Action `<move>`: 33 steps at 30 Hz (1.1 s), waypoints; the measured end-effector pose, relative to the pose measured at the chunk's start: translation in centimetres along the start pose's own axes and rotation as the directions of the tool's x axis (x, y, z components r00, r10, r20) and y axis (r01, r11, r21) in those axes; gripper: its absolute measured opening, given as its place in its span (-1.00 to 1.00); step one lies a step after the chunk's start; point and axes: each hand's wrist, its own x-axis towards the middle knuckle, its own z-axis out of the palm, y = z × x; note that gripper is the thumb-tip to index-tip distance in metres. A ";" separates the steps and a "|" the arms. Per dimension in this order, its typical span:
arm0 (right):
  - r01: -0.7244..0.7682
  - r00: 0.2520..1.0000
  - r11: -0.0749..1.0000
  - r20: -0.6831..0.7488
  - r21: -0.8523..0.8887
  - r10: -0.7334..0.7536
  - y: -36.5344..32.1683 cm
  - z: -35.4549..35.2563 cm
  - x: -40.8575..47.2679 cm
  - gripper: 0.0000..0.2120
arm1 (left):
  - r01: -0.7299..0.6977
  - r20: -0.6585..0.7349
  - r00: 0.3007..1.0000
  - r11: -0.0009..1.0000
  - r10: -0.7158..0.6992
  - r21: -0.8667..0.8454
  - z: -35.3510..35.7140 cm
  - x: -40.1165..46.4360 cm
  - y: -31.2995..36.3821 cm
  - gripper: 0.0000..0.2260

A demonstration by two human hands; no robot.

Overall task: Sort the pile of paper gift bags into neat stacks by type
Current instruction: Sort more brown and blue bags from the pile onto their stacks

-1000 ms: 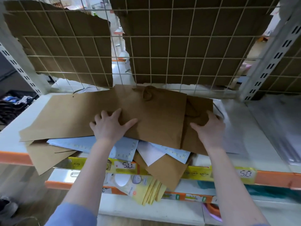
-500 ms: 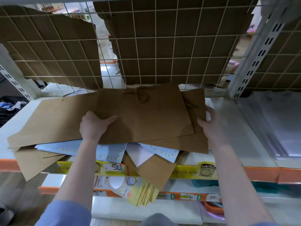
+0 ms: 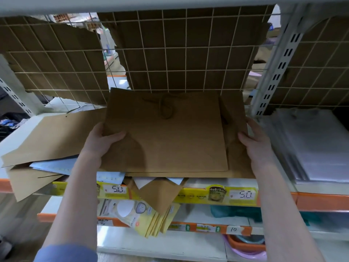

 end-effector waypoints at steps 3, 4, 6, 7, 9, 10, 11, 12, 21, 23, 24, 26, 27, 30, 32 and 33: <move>0.023 1.000 1.000 0.016 0.018 -0.023 -0.3 -1.5 -0.2 -0.52 | 0.049 0.039 0.998 0.994 -0.046 -0.102 1.0 -1.5 0.1 -0.70; 0.037 0.999 0.999 0.020 0.016 -0.037 -0.5 -2.0 -0.3 -0.52 | 0.059 0.054 0.997 0.990 -0.053 -0.125 1.3 -2.0 0.0 -0.74; 0.041 0.999 0.999 0.022 0.020 -0.041 -0.6 -3.0 -0.5 -0.51 | 0.065 0.085 0.995 0.985 -0.052 -0.157 2.0 -3.3 0.0 -0.74; 0.040 0.999 0.999 0.030 0.026 -0.041 -0.6 -3.5 -0.6 -0.51 | 0.061 0.090 0.995 0.984 -0.047 -0.169 2.2 -3.7 -0.1 -0.75; 0.042 0.998 0.999 0.048 0.020 -0.043 -0.6 -4.6 -1.2 -0.52 | 0.051 0.086 0.996 0.983 -0.036 -0.178 2.5 -4.8 -0.2 -0.75; 0.037 0.998 0.999 0.052 0.024 -0.038 -0.6 -5.1 -1.7 -0.53 | 0.047 0.085 0.996 0.982 -0.032 -0.181 2.7 -5.4 -0.1 -0.75; 0.030 0.998 0.999 0.050 0.038 -0.032 -0.6 -5.5 -2.2 -0.54 | 0.040 0.089 0.996 0.983 -0.025 -0.181 2.8 -5.8 -0.1 -0.75; 0.027 0.998 0.998 0.048 0.059 -0.030 -0.7 -6.0 -2.8 -0.55 | 0.034 0.091 0.996 0.983 -0.018 -0.180 3.0 -6.3 0.1 -0.76; -0.035 0.993 0.994 -0.117 -0.101 0.023 -1.1 -10.7 -9.2 -0.50 | -0.007 0.192 0.981 0.990 0.035 -0.144 4.2 -10.9 -0.8 -0.80; -0.046 0.991 0.989 -0.127 -0.144 0.027 -1.3 -11.8 -11.1 -0.56 | 0.010 0.211 0.977 0.990 0.020 -0.144 4.5 -12.2 -1.6 -0.82; -0.052 0.991 0.984 -0.132 -0.173 0.029 -1.6 -12.3 -12.0 -0.61 | 0.016 0.217 0.976 0.989 0.017 -0.149 4.6 -13.0 -2.0 -0.81; -0.045 0.992 0.963 -0.127 -0.267 0.011 -1.9 -13.3 -13.3 -0.76 | 0.040 0.214 0.977 0.986 -0.004 -0.163 5.0 -14.3 -2.8 -0.80; -0.043 0.993 0.947 -0.117 -0.318 0.005 -2.2 -13.9 -13.9 -0.81 | 0.051 0.216 0.976 0.984 -0.013 -0.169 5.3 -15.0 -3.1 -0.79; -0.057 0.990 0.889 -0.140 -0.455 -0.008 -2.4 -16.2 -14.6 -0.68 | 0.063 0.246 0.969 0.982 -0.017 -0.180 6.9 -17.3 -2.6 -0.80; -0.048 0.981 0.856 -0.185 -0.514 -0.056 -2.6 -18.0 -14.7 -0.67 | 0.051 0.253 0.967 0.984 -0.006 -0.172 8.5 -18.6 -1.8 -0.72; -0.045 0.974 0.858 -0.212 -0.512 -0.075 -2.6 -19.1 -14.7 -0.67 | 0.041 0.257 0.966 0.984 0.005 -0.172 9.5 -19.1 -1.5 -0.69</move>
